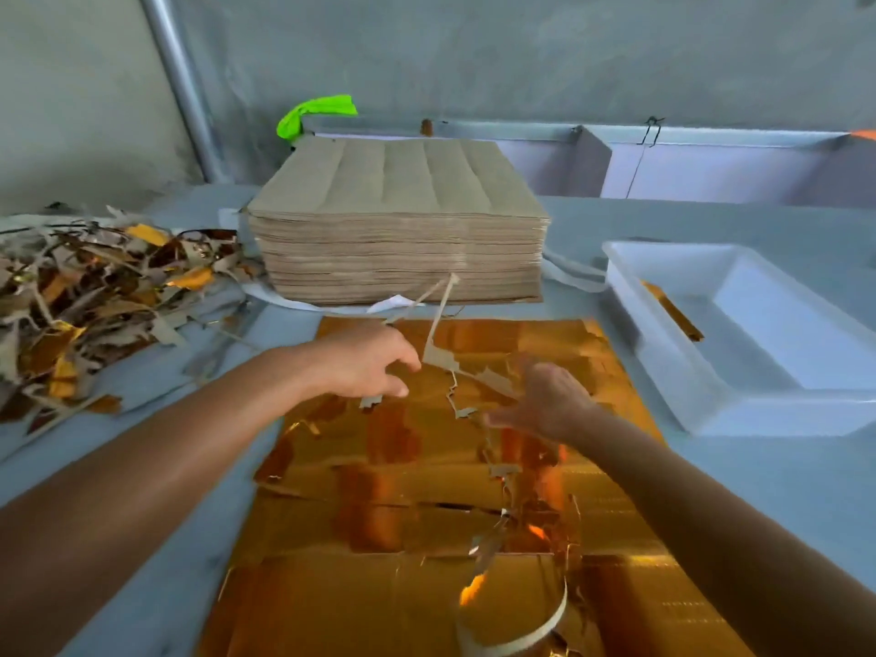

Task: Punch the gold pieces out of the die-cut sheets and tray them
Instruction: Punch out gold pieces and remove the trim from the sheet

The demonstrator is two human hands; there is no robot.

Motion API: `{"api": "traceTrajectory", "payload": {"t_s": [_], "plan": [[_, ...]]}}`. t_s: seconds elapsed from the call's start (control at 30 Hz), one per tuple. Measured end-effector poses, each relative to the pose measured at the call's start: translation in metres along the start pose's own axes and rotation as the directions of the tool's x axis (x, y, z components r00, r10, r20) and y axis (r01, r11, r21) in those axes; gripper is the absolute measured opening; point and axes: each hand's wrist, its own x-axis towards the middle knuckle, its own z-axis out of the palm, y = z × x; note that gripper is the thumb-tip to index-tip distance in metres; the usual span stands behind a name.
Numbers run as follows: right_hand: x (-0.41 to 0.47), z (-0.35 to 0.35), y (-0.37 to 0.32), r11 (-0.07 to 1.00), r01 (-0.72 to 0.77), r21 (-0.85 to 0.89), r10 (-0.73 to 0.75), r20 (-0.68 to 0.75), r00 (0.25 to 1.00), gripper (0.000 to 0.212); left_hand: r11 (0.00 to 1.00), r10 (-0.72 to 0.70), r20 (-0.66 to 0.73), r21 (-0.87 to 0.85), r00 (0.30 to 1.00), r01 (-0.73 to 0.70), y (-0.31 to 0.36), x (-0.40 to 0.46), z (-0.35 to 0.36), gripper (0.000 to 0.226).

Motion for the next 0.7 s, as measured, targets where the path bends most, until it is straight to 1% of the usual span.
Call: {"api": "traceTrajectory", "payload": {"t_s": [0.03, 0.07, 0.13, 0.2, 0.23, 0.27, 0.3, 0.37, 0.4, 0.43, 0.47, 0.5, 0.53, 0.57, 0.6, 0.63, 0.67, 0.7], "plan": [[0.0, 0.008, -0.004, 1.0, -0.014, -0.024, 0.014, -0.003, 1.0, 0.045, 1.0, -0.013, 0.003, 0.001, 1.0, 0.013, -0.009, -0.01, 0.004, 0.045], [0.0, 0.014, -0.007, 0.999, -0.041, 0.004, 0.041, 0.005, 0.999, 0.037, 1.0, -0.024, 0.003, -0.005, 1.0, 0.024, -0.017, -0.02, 0.007, 0.044], [0.0, 0.02, -0.011, 0.991, -0.102, 0.083, 0.097, 0.069, 0.993, 0.022, 0.999, -0.047, 0.003, -0.027, 0.999, 0.047, -0.03, -0.037, 0.014, 0.044], [-0.002, 0.012, -0.018, 0.99, -0.083, 0.116, 0.07, 0.11, 0.992, 0.017, 0.996, -0.063, -0.024, -0.061, 0.998, 0.061, -0.04, -0.048, 0.017, 0.05], [-0.003, 0.003, -0.025, 0.985, -0.037, 0.166, 0.023, 0.089, 0.996, 0.012, 0.993, -0.067, -0.069, -0.099, 0.995, 0.06, -0.042, -0.052, 0.017, 0.058], [-0.006, -0.011, -0.032, 0.968, 0.021, 0.252, -0.035, 0.054, 0.998, 0.009, 0.986, -0.064, -0.127, -0.159, 0.99, 0.044, -0.042, -0.053, 0.015, 0.071], [-0.009, -0.025, -0.041, 0.936, 0.094, 0.339, -0.102, 0.008, 0.995, 0.014, 0.973, -0.056, -0.194, -0.231, 0.979, 0.01, -0.037, -0.054, 0.012, 0.086], [-0.018, -0.056, -0.065, 0.835, 0.239, 0.495, -0.239, -0.063, 0.969, 0.021, 0.943, -0.019, -0.366, -0.317, 0.93, -0.106, -0.022, -0.052, -0.002, 0.109], [-0.023, -0.07, -0.078, 0.768, 0.299, 0.566, -0.302, -0.091, 0.949, 0.019, 0.93, -0.001, -0.442, -0.329, 0.897, -0.161, -0.013, -0.05, -0.01, 0.113], [-0.027, -0.083, -0.091, 0.697, 0.362, 0.619, -0.362, -0.131, 0.923, 0.015, 0.916, 0.006, -0.499, -0.346, 0.867, -0.205, -0.006, -0.048, -0.019, 0.112], [-0.03, -0.095, -0.103, 0.628, 0.411, 0.661, -0.398, -0.181, 0.899, 0.013, 0.892, -0.011, -0.55, -0.382, 0.835, -0.24, -0.002, -0.044, -0.027, 0.103], [-0.032, -0.105, -0.114, 0.565, 0.448, 0.693, -0.413, -0.232, 0.881, 0.011, 0.858, -0.041, -0.588, -0.434, 0.808, -0.273, 0.0, -0.042, -0.035, 0.081], [-0.034, -0.113, -0.124, 0.502, 0.461, 0.731, -0.409, -0.269, 0.872, 0.01, 0.822, -0.068, -0.613, -0.481, 0.787, -0.304, 0.001, -0.041, -0.042, 0.051], [-0.034, -0.118, -0.131, 0.454, 0.462, 0.762, -0.395, -0.292, 0.871, 0.011, 0.781, -0.096, -0.608, -0.537, 0.788, -0.319, 0.001, -0.041, -0.046, 0.023], [-0.034, -0.121, -0.136, 0.427, 0.452, 0.783, -0.376, -0.301, 0.877, 0.014, 0.74, -0.127, -0.578, -0.596, 0.806, -0.31, 0.0, -0.043, -0.05, 0.006], [-0.033, -0.123, -0.14, 0.421, 0.437, 0.795, -0.351, -0.301, 0.887, 0.016, 0.695, -0.146, -0.533, -0.655, 0.834, -0.297, -0.003, -0.045, -0.051, 0.009], [-0.032, -0.123, -0.143, 0.414, 0.413, 0.811, -0.319, -0.296, 0.901, 0.016, 0.65, -0.154, -0.484, -0.706, 0.861, -0.28, -0.007, -0.05, -0.052, 0.006], [-0.032, -0.121, -0.146, 0.394, 0.388, 0.833, -0.285, -0.291, 0.913, 0.014, 0.579, -0.142, -0.449, -0.76, 0.882, -0.294, -0.008, -0.057, -0.051, 0.014]]}}
